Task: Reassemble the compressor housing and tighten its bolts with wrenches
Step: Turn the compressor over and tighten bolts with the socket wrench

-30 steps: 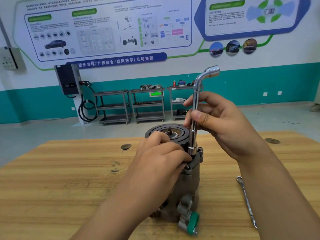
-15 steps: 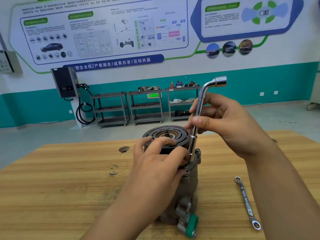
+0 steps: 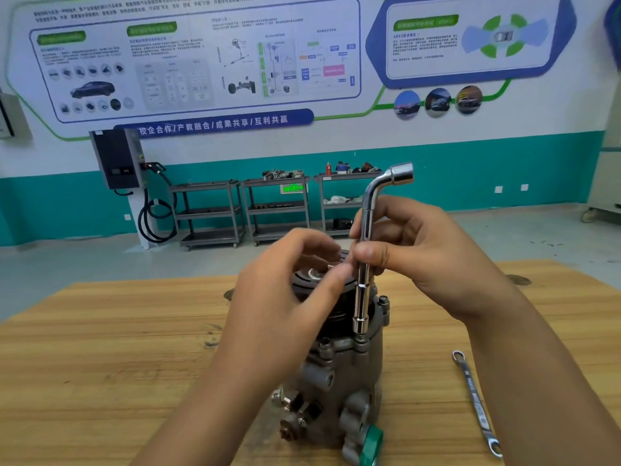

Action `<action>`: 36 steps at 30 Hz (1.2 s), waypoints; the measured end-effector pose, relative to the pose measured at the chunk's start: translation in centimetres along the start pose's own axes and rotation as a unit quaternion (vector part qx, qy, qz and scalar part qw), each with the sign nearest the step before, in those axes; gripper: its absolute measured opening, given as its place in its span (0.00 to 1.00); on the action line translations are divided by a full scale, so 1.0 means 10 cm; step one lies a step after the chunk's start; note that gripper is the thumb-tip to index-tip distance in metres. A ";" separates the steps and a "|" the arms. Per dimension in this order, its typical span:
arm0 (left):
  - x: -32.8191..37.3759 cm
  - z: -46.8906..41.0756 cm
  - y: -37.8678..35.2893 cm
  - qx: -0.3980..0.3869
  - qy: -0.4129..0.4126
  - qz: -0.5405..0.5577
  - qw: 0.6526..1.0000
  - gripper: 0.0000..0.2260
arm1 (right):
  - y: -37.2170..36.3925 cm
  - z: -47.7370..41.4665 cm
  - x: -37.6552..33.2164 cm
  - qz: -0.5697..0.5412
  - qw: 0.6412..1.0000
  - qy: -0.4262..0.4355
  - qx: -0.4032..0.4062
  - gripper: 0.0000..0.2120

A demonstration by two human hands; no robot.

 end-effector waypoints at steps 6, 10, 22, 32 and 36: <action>0.06 -0.38 -0.07 -0.141 0.080 0.192 0.968 0.12 | -0.03 -0.01 0.00 -0.017 1.000 -0.010 0.001 0.08; 0.10 -0.47 -0.12 -0.114 0.048 0.264 0.957 0.08 | -0.07 -0.03 -0.02 -0.019 1.000 0.008 -0.003 0.11; 0.01 -0.45 -0.23 -0.182 0.125 0.402 0.889 0.03 | -0.11 -0.04 0.00 0.064 0.998 -0.002 0.009 0.27; 0.00 -0.45 -0.20 -0.213 0.158 0.378 0.887 0.08 | 0.07 0.04 0.05 -0.031 0.998 -0.035 -0.050 0.10; 0.00 -0.44 -0.18 -0.228 0.155 0.364 0.890 0.12 | 0.10 0.05 0.09 -0.066 0.995 -0.042 -0.060 0.14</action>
Point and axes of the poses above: each hand's wrist, its own z-axis away from the middle knuckle, its own y-axis out of the back of the hand, x = y × z, the point moved 1 cm from there along -z, towards the middle knuckle, and after that the axes turned 12 degrees about y, right-handed, at the moved point
